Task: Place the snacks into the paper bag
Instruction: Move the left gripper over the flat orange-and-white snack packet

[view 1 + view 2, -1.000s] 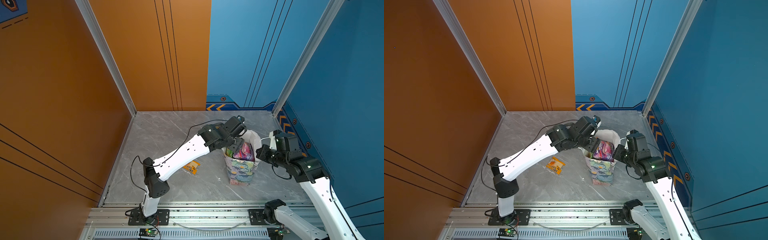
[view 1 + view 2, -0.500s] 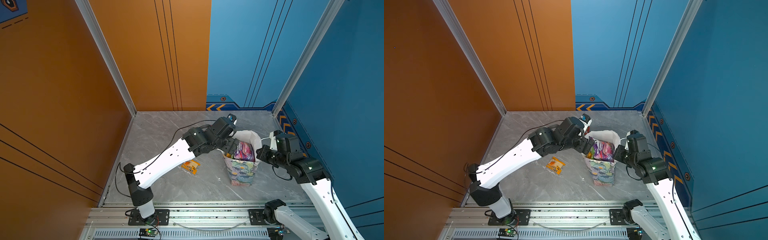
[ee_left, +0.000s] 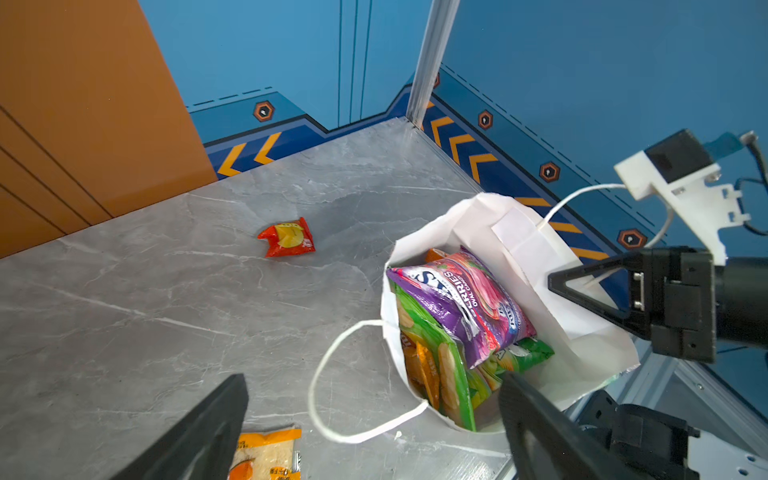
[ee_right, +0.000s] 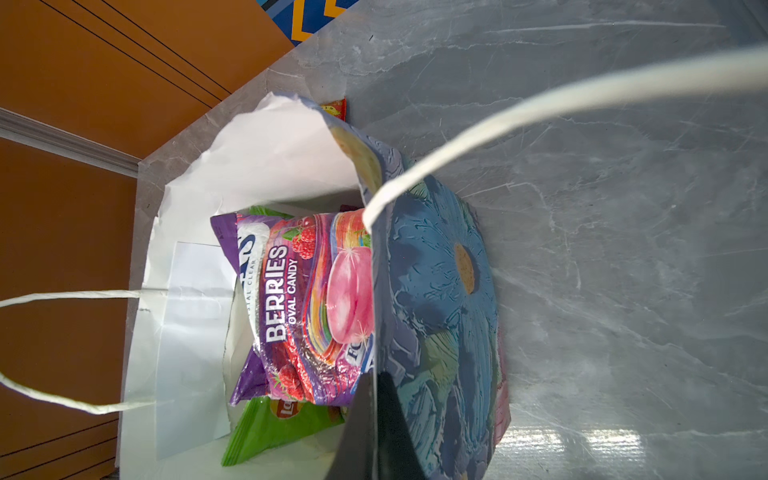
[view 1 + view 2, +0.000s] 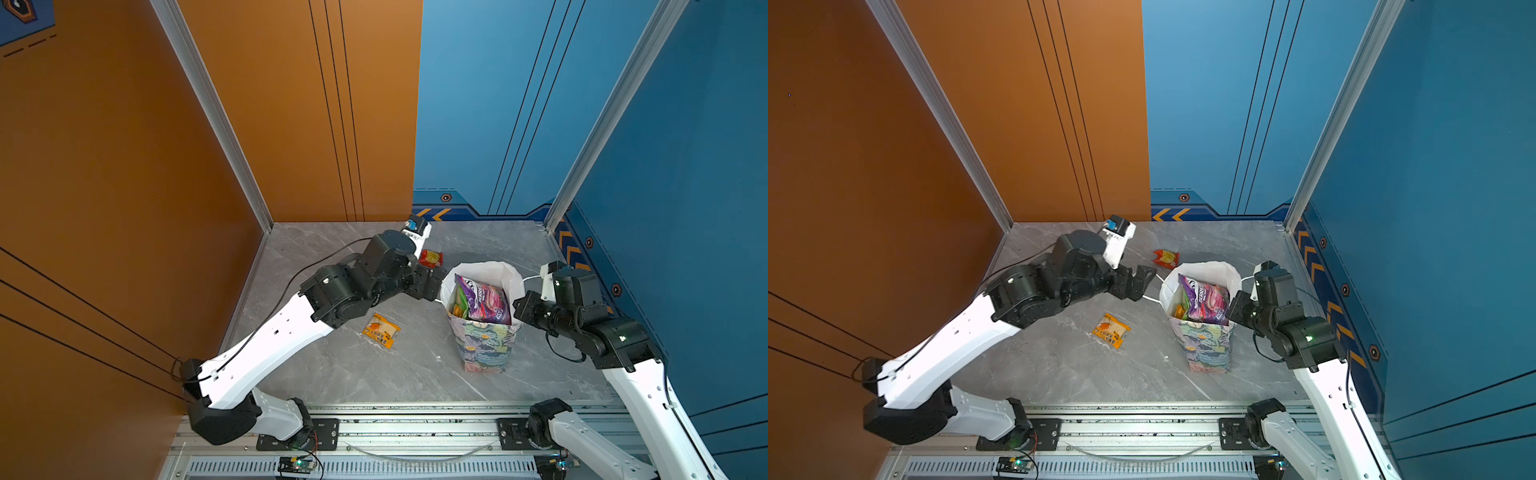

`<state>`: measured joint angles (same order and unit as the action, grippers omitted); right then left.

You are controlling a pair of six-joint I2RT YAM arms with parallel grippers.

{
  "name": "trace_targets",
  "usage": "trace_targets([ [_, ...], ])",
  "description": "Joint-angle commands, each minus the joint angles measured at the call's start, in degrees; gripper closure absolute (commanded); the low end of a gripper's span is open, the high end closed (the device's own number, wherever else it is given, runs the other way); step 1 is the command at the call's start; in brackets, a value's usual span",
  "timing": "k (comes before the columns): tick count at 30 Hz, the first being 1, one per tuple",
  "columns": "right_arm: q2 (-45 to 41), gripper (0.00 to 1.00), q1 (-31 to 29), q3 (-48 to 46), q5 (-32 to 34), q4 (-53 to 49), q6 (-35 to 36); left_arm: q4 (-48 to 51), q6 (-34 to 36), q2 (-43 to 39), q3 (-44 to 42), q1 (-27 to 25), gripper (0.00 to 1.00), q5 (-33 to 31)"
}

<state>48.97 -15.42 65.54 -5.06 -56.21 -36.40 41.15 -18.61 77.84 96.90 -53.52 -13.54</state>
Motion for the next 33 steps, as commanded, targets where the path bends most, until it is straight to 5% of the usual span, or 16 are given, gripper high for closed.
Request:
trace_targets([
  [1,-1.79,1.0,-0.16,1.98,1.28,3.65,-0.16,-2.59,-2.18,-4.07,-3.61,3.56,0.04,-0.45],
  [18,-2.3,1.0,-0.14,1.9,1.94,3.09,0.28,4.03,-9.16,-13.89,-25.39,22.41,0.04,6.1],
  [33,-3.34,1.0,-0.11,-0.58,1.89,3.94,0.2,2.65,-11.75,-6.03,-39.96,24.98,0.04,8.99],
])
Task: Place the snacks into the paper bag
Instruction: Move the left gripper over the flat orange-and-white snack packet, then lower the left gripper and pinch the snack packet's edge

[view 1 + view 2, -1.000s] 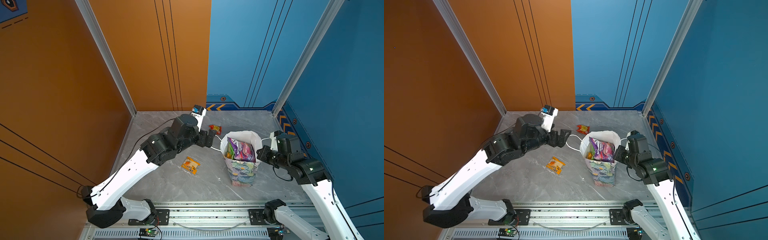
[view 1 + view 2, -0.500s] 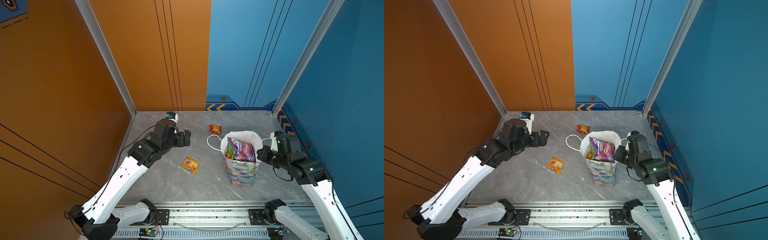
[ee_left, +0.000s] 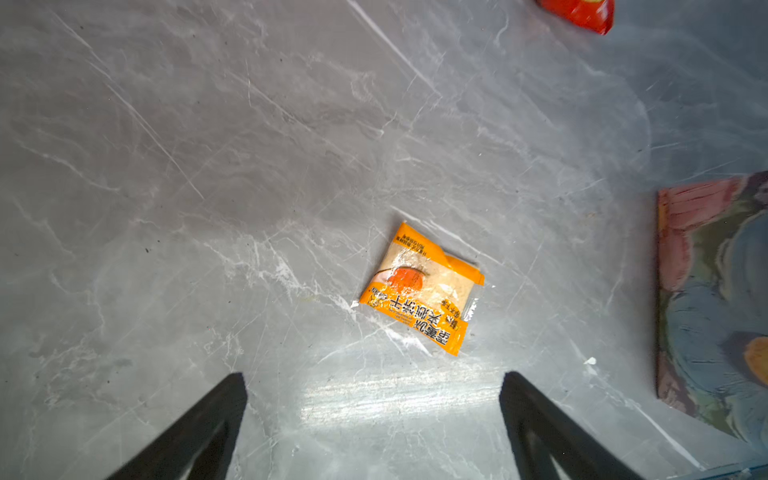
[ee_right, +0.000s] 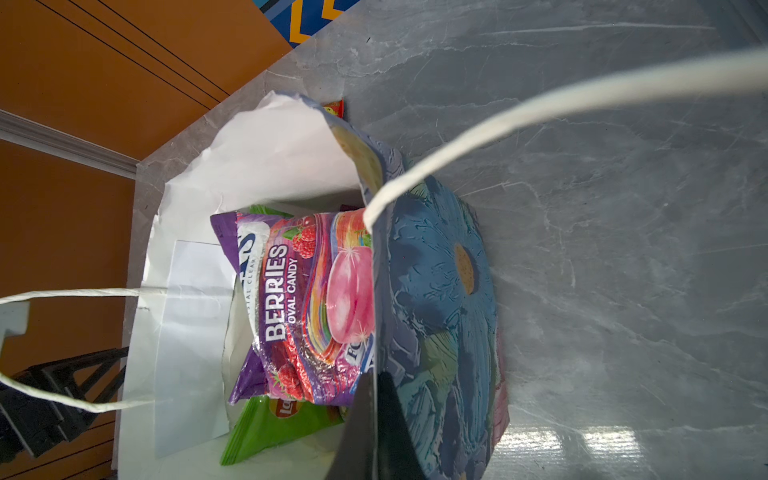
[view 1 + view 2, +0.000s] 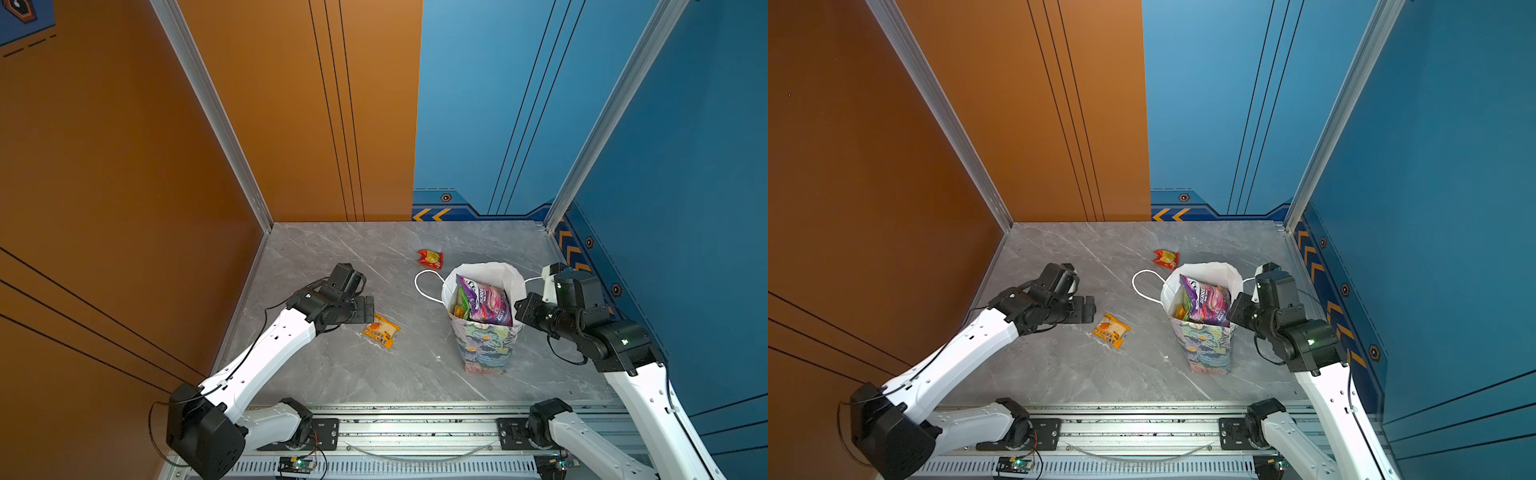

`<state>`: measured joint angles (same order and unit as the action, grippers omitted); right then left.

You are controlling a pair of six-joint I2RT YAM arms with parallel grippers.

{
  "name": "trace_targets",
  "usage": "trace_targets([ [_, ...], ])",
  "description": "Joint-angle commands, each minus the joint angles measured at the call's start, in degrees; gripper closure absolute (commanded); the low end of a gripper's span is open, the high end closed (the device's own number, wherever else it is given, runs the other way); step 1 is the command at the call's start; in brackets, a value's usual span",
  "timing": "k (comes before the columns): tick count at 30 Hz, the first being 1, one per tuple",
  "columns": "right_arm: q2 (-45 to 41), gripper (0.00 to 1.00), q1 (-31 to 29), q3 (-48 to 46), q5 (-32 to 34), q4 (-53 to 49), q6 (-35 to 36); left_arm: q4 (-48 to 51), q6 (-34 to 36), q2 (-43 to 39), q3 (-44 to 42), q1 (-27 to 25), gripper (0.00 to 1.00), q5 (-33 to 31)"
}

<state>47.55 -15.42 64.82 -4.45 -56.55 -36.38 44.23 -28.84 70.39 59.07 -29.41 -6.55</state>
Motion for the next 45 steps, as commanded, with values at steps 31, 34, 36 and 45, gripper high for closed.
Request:
trace_targets([
  [31,-3.04,1.0,0.35,-3.77,-0.39,6.3,-0.78,-28.24,-31.64,18.96,-15.04,-4.08,0.34,4.08],
  [34,-3.27,1.0,0.42,-3.77,-0.39,6.22,-0.79,-28.17,-31.24,20.45,-14.94,-5.61,0.41,-0.29],
  [36,-3.42,1.0,0.43,-3.82,-0.3,6.02,-0.77,-28.2,-31.14,21.68,-14.94,-5.92,0.48,-1.83],
  [45,-3.3,1.0,0.51,-3.73,-0.5,5.95,-0.78,-34.77,-29.23,25.06,-16.84,-5.23,0.85,-3.39],
])
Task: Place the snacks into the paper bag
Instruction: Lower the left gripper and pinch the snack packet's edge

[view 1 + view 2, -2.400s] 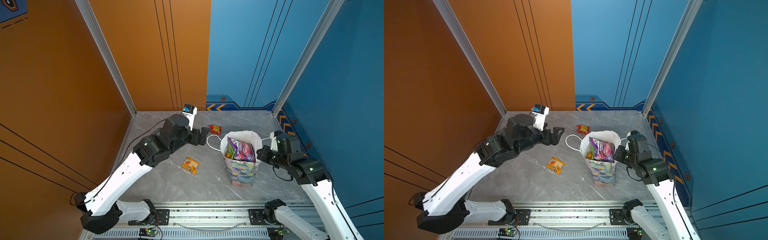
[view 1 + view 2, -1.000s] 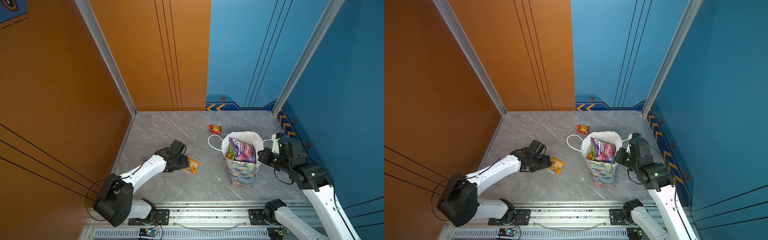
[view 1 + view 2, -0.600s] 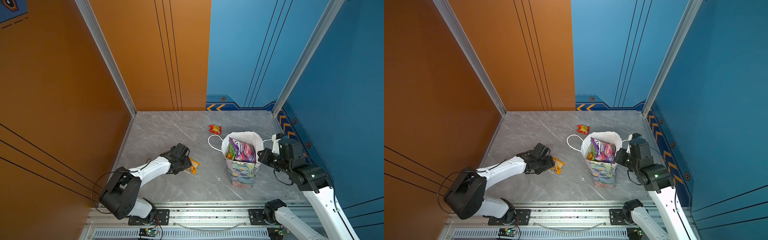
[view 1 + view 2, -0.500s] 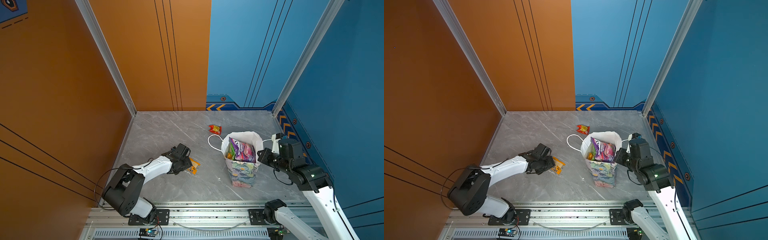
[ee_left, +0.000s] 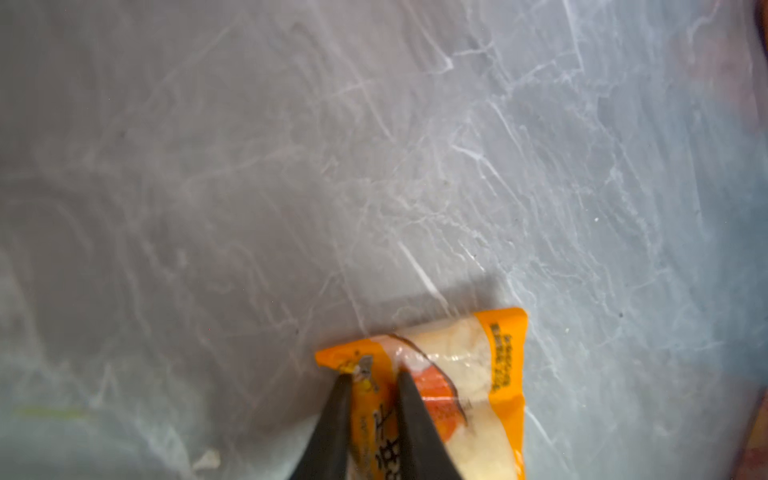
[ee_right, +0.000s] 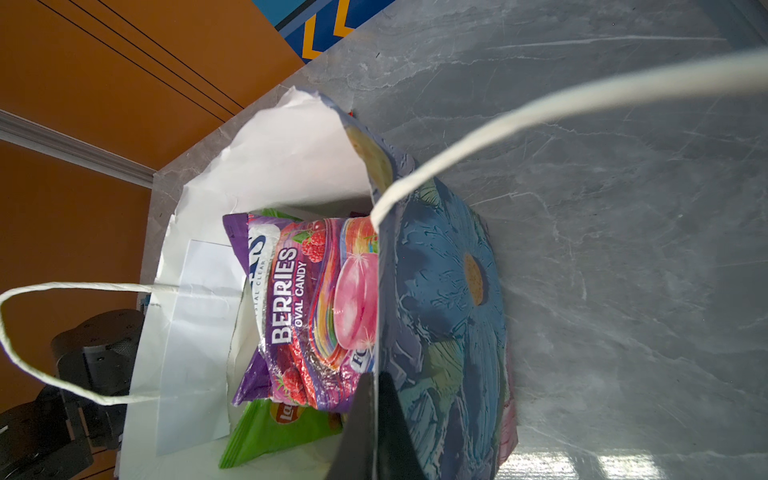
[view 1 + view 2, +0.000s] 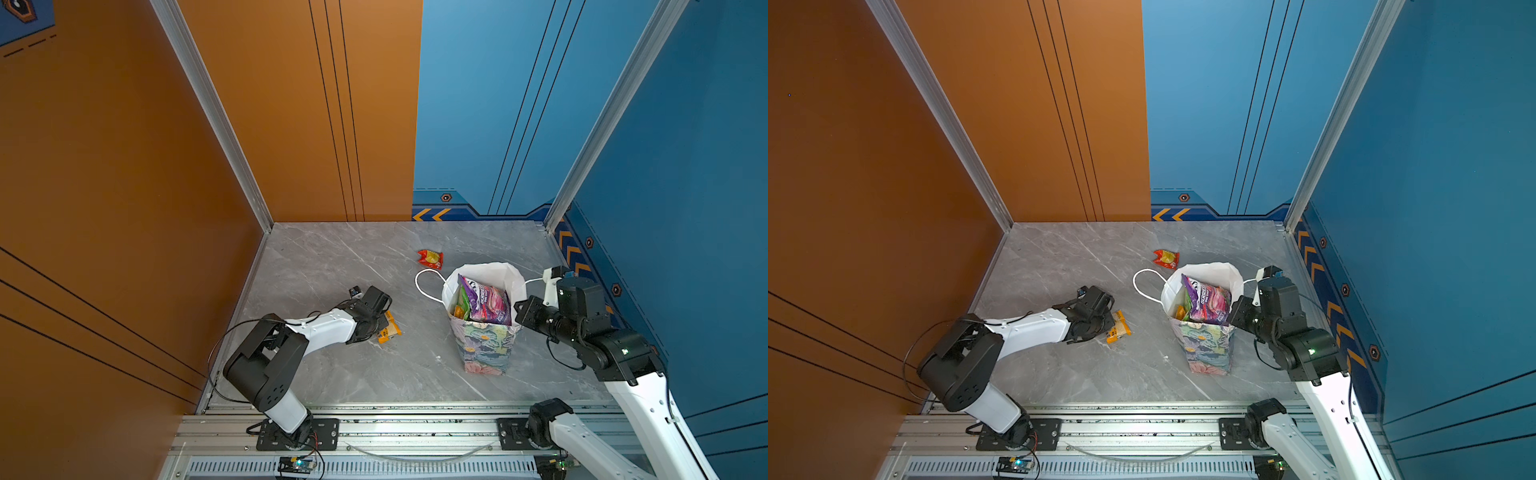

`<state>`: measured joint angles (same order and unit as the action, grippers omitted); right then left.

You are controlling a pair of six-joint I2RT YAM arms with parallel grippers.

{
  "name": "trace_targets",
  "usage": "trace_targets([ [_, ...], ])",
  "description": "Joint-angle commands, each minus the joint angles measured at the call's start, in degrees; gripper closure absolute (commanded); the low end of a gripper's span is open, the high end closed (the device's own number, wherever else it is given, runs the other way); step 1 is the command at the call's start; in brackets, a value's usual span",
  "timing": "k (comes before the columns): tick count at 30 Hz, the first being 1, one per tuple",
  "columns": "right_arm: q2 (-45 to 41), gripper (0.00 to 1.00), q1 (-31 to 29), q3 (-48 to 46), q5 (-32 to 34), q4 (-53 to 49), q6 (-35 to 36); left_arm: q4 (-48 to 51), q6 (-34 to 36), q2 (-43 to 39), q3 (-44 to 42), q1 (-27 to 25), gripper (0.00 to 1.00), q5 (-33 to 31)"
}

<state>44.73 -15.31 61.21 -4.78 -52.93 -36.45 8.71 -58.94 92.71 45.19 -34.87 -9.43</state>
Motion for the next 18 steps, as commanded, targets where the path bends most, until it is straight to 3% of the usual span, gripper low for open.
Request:
trace_targets([
  [1,-0.52,1.0,0.53,-0.12,-0.21,2.28,-0.59,-0.2,0.75,2.52,-3.46,0.34,0.87,-0.45],
  [10,-0.24,1.0,0.53,0.12,-0.28,2.35,-0.56,0.51,3.75,-3.21,-4.57,-1.47,0.98,-4.53],
  [18,0.45,1.0,0.63,0.58,-0.76,2.87,-0.55,-1.24,6.18,-11.4,-7.57,-1.95,1.0,-6.61],
])
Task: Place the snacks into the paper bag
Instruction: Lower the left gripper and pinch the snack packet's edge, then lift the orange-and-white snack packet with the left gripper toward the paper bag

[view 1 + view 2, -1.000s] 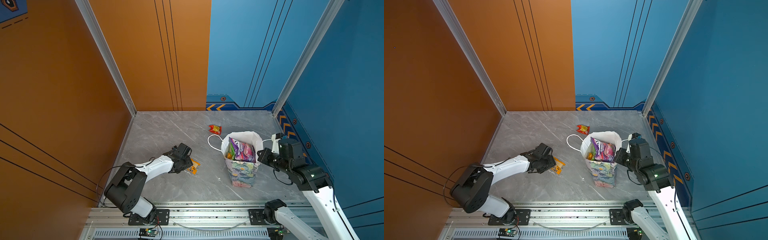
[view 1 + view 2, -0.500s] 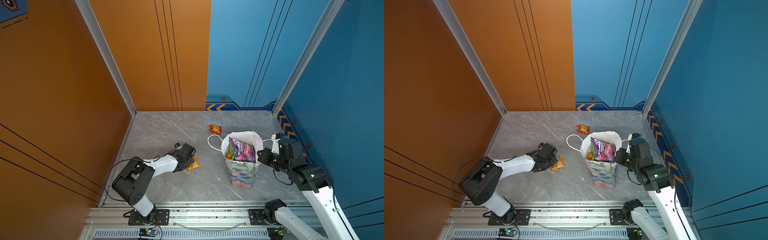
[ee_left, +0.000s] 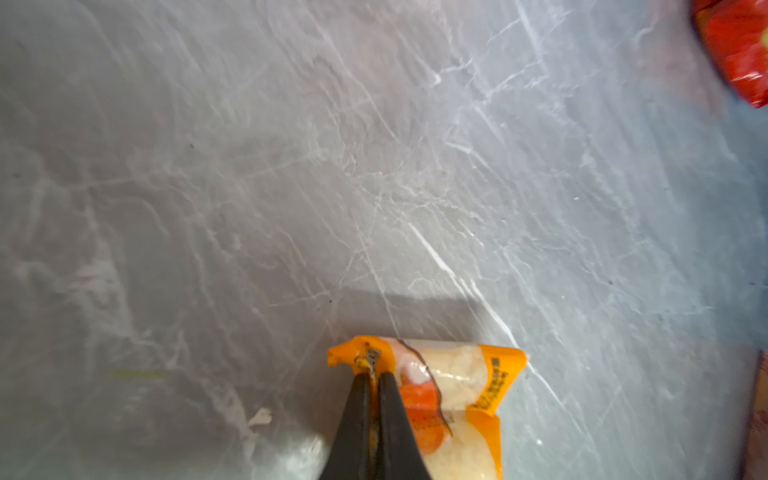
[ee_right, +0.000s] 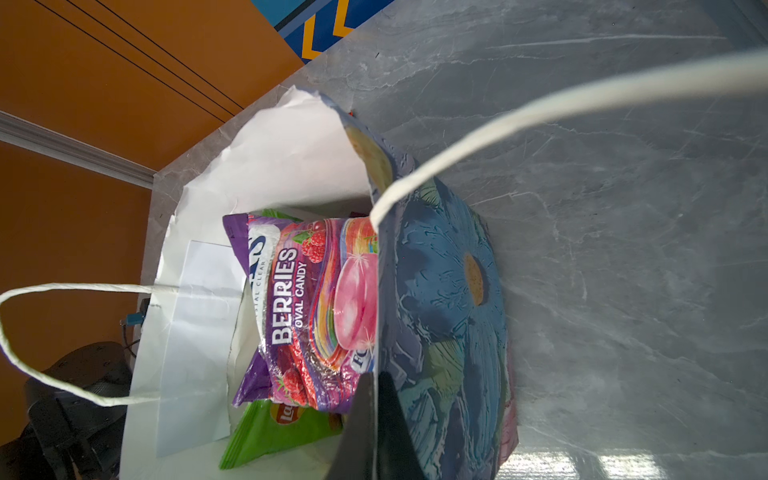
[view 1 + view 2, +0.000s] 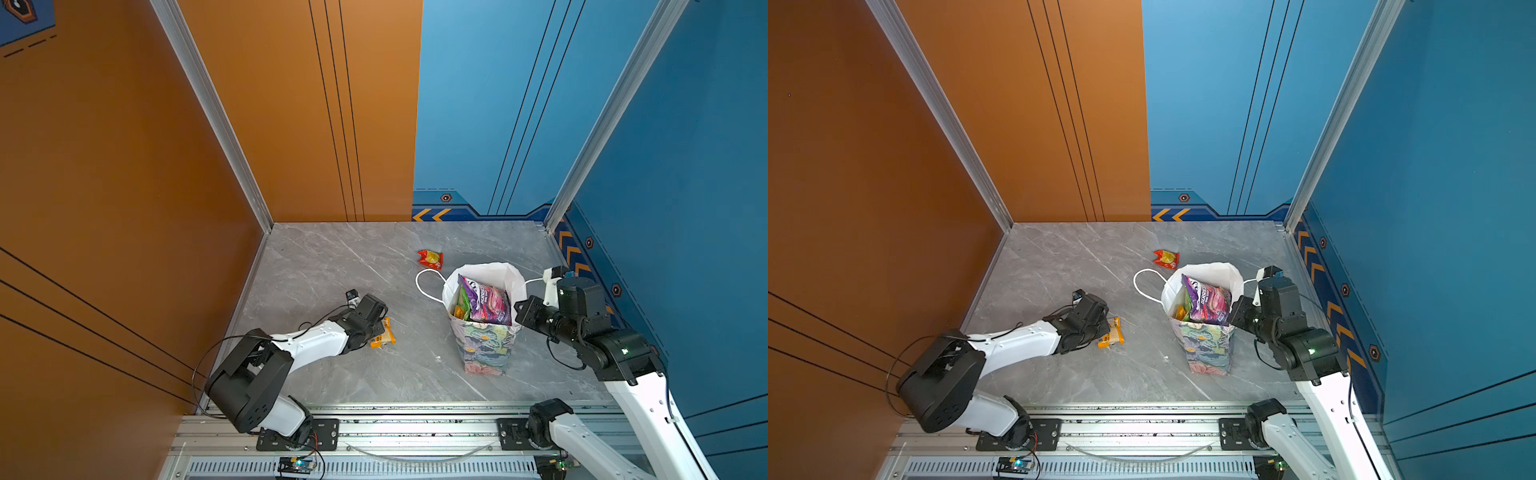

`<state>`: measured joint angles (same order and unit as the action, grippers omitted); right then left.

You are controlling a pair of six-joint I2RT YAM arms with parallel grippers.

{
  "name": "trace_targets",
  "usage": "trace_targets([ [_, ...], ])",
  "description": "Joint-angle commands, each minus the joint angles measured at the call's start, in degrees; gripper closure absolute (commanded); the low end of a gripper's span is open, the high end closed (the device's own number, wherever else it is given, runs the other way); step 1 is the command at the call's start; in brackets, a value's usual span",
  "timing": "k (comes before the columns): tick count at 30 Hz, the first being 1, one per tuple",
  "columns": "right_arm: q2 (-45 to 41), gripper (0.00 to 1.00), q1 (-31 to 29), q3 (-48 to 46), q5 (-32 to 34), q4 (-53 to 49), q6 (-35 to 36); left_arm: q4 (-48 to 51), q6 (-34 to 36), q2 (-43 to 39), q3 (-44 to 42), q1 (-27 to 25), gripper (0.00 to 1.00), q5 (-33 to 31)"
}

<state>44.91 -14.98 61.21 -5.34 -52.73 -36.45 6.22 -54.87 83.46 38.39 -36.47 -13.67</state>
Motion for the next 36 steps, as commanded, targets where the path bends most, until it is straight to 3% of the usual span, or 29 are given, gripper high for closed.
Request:
trace_targets([
  [1,0.27,1.0,0.25,0.58,-0.19,2.79,-0.64,1.27,2.37,-2.79,-0.99,-0.35,1.0,-2.49],
  [25,0.56,1.0,0.3,0.44,-0.55,3.02,-0.56,2.81,9.03,-18.41,-5.08,1.72,1.0,-0.83],
  [36,0.12,1.0,0.19,0.26,-0.19,3.12,-1.05,13.85,14.74,-33.04,2.12,1.84,1.0,-2.74],
])
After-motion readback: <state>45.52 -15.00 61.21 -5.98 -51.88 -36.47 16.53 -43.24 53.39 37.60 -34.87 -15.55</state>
